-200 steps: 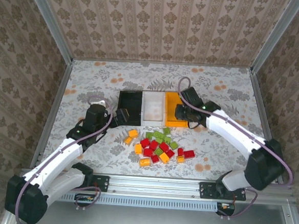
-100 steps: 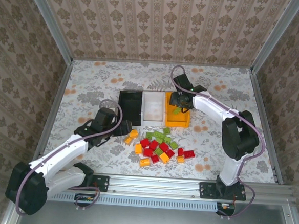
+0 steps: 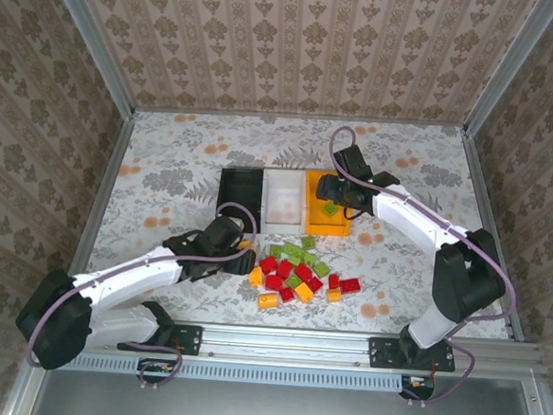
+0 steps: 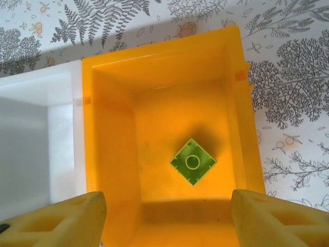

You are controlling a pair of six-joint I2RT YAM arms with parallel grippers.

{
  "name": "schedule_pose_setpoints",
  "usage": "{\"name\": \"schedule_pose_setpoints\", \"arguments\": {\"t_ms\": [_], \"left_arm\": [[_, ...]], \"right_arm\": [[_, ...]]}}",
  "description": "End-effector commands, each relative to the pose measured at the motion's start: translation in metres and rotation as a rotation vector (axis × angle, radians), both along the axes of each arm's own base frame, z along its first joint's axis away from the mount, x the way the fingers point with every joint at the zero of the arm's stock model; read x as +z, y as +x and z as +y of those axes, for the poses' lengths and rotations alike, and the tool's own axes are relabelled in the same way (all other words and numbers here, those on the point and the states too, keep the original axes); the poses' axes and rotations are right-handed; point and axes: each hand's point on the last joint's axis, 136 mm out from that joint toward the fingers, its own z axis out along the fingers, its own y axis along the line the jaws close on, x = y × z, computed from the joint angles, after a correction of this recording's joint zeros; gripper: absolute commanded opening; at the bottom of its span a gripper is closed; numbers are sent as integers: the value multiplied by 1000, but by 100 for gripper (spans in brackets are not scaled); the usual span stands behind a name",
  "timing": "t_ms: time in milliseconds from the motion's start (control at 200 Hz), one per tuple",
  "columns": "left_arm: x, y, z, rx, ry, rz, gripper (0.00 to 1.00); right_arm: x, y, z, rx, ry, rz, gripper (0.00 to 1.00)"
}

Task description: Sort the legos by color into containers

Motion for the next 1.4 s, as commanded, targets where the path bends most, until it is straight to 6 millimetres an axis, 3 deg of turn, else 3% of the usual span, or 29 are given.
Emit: {"name": "schedule_pose_setpoints", "arguments": {"t_ms": [0,505,765,900,1065,1235,1315,1395], "left_arm": [[-7,7,8,-1,96,-22,75],[-36,20,-1,-24,159,-2,56],[-27,11,-2,-29,134,10,32],[-9,4,-6,-38,98,-3,26],[47,8,-28,-68,-5,-86,23],[105,46,-72,-102,-105,-191,24],[116,70,-96,-122,-130,-210,23],[113,94,-116,-124,-134,-204,22]], "right_arm": [[5,-5,3,-9,40,-17,67],[17,-12,-1,-10,51,-43,67],[18,-14,-6,-21,46,-48,67],[16,-17,-12,-41,47,-50,67],[12,-26,-22,-62,52,-51,67],[-5,-42,-30,-77,46,-23,67],[-4,-52,-35,-78,47,-23,67],[-8,-62,-41,-80,35,-11,67]]}}
